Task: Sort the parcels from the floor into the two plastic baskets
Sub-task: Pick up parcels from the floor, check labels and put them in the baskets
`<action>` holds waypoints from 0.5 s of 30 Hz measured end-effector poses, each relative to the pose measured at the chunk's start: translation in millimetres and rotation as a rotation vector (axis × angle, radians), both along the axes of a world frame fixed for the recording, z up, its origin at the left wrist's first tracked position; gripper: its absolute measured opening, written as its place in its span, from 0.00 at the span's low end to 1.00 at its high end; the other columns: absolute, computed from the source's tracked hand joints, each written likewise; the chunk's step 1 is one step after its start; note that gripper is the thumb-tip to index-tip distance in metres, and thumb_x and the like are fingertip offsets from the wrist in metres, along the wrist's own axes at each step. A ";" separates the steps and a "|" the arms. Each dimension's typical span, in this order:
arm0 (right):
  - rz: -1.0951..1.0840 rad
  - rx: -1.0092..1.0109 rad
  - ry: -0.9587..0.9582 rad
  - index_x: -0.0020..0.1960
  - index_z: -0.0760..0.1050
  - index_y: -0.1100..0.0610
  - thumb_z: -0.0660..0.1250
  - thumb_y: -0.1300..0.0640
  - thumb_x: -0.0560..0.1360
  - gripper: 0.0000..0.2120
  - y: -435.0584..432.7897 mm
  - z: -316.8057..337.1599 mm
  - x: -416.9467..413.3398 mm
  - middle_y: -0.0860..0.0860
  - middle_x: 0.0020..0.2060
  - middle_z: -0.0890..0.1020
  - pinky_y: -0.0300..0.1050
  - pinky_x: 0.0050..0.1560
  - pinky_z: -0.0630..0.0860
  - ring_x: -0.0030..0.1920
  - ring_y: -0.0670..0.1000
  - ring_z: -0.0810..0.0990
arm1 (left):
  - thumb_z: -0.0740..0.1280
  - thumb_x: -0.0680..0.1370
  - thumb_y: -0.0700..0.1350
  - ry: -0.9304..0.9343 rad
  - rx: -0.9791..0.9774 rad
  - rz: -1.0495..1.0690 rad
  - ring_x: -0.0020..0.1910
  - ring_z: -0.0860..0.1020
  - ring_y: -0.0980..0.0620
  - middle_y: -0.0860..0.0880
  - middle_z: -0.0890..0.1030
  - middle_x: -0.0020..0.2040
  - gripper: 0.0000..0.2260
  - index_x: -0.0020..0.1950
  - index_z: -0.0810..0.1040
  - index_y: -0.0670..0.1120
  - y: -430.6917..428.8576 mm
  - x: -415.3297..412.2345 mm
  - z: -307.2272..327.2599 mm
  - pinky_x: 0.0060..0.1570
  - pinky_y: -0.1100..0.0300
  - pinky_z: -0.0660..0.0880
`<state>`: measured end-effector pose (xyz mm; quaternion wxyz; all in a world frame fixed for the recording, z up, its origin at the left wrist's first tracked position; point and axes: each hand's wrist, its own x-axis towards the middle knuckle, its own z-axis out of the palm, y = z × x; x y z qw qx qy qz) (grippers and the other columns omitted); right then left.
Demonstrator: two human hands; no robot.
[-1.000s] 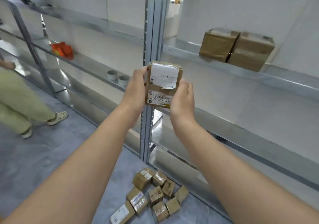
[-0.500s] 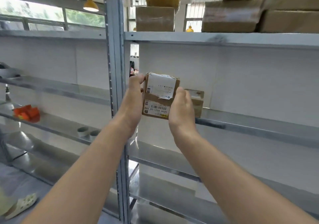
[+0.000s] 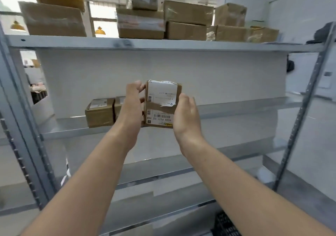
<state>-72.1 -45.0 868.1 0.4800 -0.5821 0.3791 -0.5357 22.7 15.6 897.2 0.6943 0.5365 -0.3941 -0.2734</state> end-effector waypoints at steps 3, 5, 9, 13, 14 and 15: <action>-0.123 -0.009 0.013 0.61 0.75 0.53 0.50 0.44 0.88 0.18 -5.9 -7.5 -44.4 0.50 0.52 0.82 0.55 0.54 0.83 0.54 0.52 0.82 | 0.50 0.82 0.63 0.015 0.039 -0.096 0.54 0.83 0.45 0.50 0.83 0.56 0.21 0.64 0.78 0.59 -18.8 -35.7 -1.9 0.57 0.43 0.79; -0.212 -0.032 0.047 0.63 0.75 0.52 0.50 0.42 0.89 0.19 -10.7 -12.2 -77.7 0.50 0.53 0.83 0.50 0.50 0.81 0.55 0.51 0.82 | 0.50 0.82 0.64 0.022 0.053 -0.179 0.55 0.82 0.45 0.50 0.82 0.57 0.23 0.67 0.77 0.59 -31.8 -64.7 -4.5 0.57 0.45 0.78; -0.352 -0.064 0.082 0.63 0.75 0.50 0.49 0.41 0.89 0.20 -22.4 -18.3 -147.1 0.50 0.55 0.83 0.44 0.46 0.77 0.56 0.49 0.82 | 0.49 0.83 0.63 0.030 0.071 -0.304 0.54 0.81 0.46 0.52 0.81 0.57 0.21 0.65 0.77 0.59 -54.8 -130.4 -6.5 0.56 0.47 0.77; -0.424 -0.058 0.103 0.61 0.75 0.48 0.48 0.40 0.88 0.21 -36.3 -18.0 -221.2 0.49 0.55 0.83 0.50 0.53 0.83 0.56 0.50 0.83 | 0.49 0.84 0.61 -0.004 0.066 -0.390 0.51 0.81 0.49 0.56 0.85 0.44 0.23 0.47 0.84 0.64 -77.9 -200.3 -11.8 0.55 0.51 0.75; -0.434 -0.058 0.100 0.60 0.76 0.47 0.47 0.39 0.88 0.21 -39.8 -18.3 -240.7 0.49 0.54 0.84 0.51 0.55 0.83 0.56 0.50 0.83 | 0.49 0.85 0.59 -0.025 0.064 -0.405 0.48 0.80 0.51 0.58 0.86 0.38 0.27 0.38 0.85 0.65 -82.1 -220.0 -12.5 0.52 0.53 0.74; -0.445 -0.060 0.101 0.59 0.76 0.47 0.47 0.39 0.87 0.21 -43.6 -19.1 -260.3 0.49 0.54 0.84 0.53 0.57 0.84 0.56 0.50 0.83 | 0.48 0.85 0.59 -0.039 0.063 -0.417 0.46 0.80 0.53 0.61 0.84 0.33 0.30 0.32 0.83 0.65 -86.0 -239.9 -13.2 0.50 0.55 0.72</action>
